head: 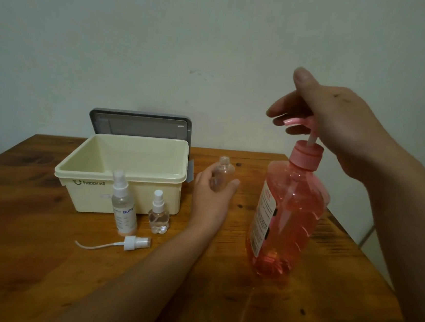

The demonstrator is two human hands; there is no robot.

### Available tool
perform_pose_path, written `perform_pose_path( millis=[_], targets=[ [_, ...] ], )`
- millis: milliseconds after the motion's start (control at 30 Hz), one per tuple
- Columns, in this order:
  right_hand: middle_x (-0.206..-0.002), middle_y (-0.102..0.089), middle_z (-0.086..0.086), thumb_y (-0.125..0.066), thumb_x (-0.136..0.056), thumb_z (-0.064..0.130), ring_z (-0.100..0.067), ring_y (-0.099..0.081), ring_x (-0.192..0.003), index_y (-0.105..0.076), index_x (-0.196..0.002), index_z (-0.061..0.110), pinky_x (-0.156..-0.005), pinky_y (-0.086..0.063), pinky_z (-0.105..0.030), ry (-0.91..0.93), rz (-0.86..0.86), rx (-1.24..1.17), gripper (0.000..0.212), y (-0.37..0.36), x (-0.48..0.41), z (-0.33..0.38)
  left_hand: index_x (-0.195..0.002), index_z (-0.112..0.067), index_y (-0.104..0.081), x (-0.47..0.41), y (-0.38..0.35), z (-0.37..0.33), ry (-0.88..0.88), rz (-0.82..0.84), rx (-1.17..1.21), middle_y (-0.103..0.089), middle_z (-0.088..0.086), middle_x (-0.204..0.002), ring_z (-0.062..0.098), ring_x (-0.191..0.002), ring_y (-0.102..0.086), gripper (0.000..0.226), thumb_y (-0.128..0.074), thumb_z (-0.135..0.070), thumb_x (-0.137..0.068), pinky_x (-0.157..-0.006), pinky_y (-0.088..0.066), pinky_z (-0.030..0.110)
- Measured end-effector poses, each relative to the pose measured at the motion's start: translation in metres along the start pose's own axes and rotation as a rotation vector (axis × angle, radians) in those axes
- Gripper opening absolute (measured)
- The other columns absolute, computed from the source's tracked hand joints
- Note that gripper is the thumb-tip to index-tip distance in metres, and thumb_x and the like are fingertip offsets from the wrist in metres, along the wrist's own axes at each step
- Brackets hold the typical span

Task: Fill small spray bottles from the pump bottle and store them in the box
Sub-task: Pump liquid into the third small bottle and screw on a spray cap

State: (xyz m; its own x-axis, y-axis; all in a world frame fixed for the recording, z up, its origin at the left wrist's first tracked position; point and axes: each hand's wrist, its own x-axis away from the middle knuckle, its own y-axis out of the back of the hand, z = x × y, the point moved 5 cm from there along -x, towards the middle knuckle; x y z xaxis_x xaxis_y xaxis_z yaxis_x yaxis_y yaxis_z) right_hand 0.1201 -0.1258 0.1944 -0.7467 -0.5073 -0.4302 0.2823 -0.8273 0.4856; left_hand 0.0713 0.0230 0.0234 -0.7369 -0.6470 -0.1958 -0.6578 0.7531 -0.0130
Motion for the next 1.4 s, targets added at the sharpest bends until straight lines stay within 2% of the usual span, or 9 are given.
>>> perform_pose_path(
  millis=[67, 167, 300, 433, 533, 833, 1067, 1200, 1400],
  targets=[
    [-0.095, -0.076, 0.008, -0.031, -0.101, 0.056, -0.006, -0.072, -0.089, -0.074, -0.092, 0.020, -0.089, -0.055, -0.033, -0.009, 0.028, 0.006, 0.056, 0.000, -0.005, 0.002, -0.132, -0.034, -0.047, 0.008, 0.001, -0.021, -0.069, 0.056, 0.024, -0.055, -0.015, -0.123, 0.000, -0.106, -0.054, 0.051, -0.070, -0.027, -0.087, -0.069, -0.047, 0.008],
    [-0.096, -0.077, 0.006, -0.032, -0.101, 0.057, -0.009, -0.072, -0.091, -0.074, -0.091, 0.019, -0.088, -0.056, -0.035, -0.033, 0.050, -0.034, 0.058, 0.004, -0.011, 0.007, -0.122, -0.033, -0.047, 0.016, 0.002, -0.046, -0.141, 0.102, 0.062, -0.059, -0.018, -0.113, -0.001, -0.102, -0.059, 0.049, -0.074, -0.027, -0.082, -0.078, -0.050, 0.013],
    [-0.097, -0.076, 0.011, -0.030, -0.099, 0.061, -0.005, -0.072, -0.091, -0.074, -0.093, 0.021, -0.076, -0.057, -0.025, -0.052, 0.081, 0.014, 0.060, 0.007, -0.017, 0.016, -0.122, -0.030, -0.052, 0.024, 0.002, -0.071, -0.237, 0.183, 0.060, -0.063, -0.014, -0.116, 0.000, -0.104, -0.062, 0.047, -0.075, -0.027, -0.081, -0.081, -0.053, 0.014],
    [-0.099, -0.076, 0.011, -0.030, -0.098, 0.064, -0.005, -0.071, -0.092, -0.073, -0.099, 0.023, -0.080, -0.055, -0.027, -0.059, 0.130, 0.042, 0.059, 0.005, -0.022, 0.018, -0.121, -0.032, -0.055, 0.030, -0.001, -0.088, -0.299, 0.256, 0.066, -0.062, -0.012, -0.124, 0.003, -0.111, -0.060, 0.044, -0.074, -0.022, -0.083, -0.081, -0.053, 0.012],
    [-0.103, -0.075, 0.007, -0.031, -0.098, 0.064, -0.007, -0.071, -0.094, -0.070, -0.107, 0.025, -0.073, -0.054, -0.024, -0.073, 0.162, 0.042, 0.056, 0.000, -0.025, 0.016, -0.121, -0.034, -0.056, 0.031, -0.002, -0.095, -0.328, 0.272, 0.053, -0.063, -0.011, -0.124, 0.006, -0.112, -0.060, 0.043, -0.073, -0.021, -0.084, -0.085, -0.054, 0.017],
    [-0.100, -0.076, 0.007, -0.029, -0.099, 0.063, -0.008, -0.072, -0.092, -0.073, -0.104, 0.019, -0.071, -0.054, -0.021, -0.088, 0.210, 0.071, 0.062, -0.002, -0.032, 0.014, -0.126, -0.030, -0.055, 0.031, 0.000, -0.102, -0.339, 0.282, 0.072, -0.064, -0.012, -0.120, 0.004, -0.109, -0.063, 0.048, -0.073, -0.018, -0.083, -0.091, -0.053, 0.020],
    [-0.098, -0.077, 0.005, -0.029, -0.100, 0.060, -0.013, -0.072, -0.094, -0.074, -0.101, 0.019, -0.080, -0.054, -0.030, -0.115, 0.279, 0.158, 0.062, -0.007, -0.042, 0.013, -0.121, -0.024, -0.059, 0.031, 0.004, -0.102, -0.323, 0.262, 0.136, -0.067, -0.008, -0.118, 0.001, -0.106, -0.063, 0.040, -0.072, -0.023, -0.084, -0.085, -0.053, 0.017],
    [-0.100, -0.076, 0.005, -0.028, -0.100, 0.061, -0.018, -0.070, -0.098, -0.074, -0.101, 0.020, -0.086, -0.053, -0.034, -0.108, 0.306, 0.273, 0.062, -0.010, -0.044, 0.010, -0.123, -0.025, -0.060, 0.033, 0.002, -0.099, -0.300, 0.276, 0.143, -0.067, -0.009, -0.115, 0.004, -0.107, -0.064, 0.042, -0.069, -0.032, -0.082, -0.086, -0.056, 0.027],
    [-0.104, -0.072, 0.003, -0.023, -0.101, 0.059, -0.022, -0.067, -0.101, -0.072, -0.105, 0.018, -0.088, -0.053, -0.037, -0.081, 0.356, 0.464, 0.064, -0.013, -0.047, 0.012, -0.125, -0.025, -0.060, 0.037, 0.002, -0.100, -0.295, 0.308, 0.149, -0.066, -0.016, -0.107, 0.001, -0.101, -0.065, 0.047, -0.064, -0.039, -0.080, -0.074, -0.055, 0.018]
  ],
)
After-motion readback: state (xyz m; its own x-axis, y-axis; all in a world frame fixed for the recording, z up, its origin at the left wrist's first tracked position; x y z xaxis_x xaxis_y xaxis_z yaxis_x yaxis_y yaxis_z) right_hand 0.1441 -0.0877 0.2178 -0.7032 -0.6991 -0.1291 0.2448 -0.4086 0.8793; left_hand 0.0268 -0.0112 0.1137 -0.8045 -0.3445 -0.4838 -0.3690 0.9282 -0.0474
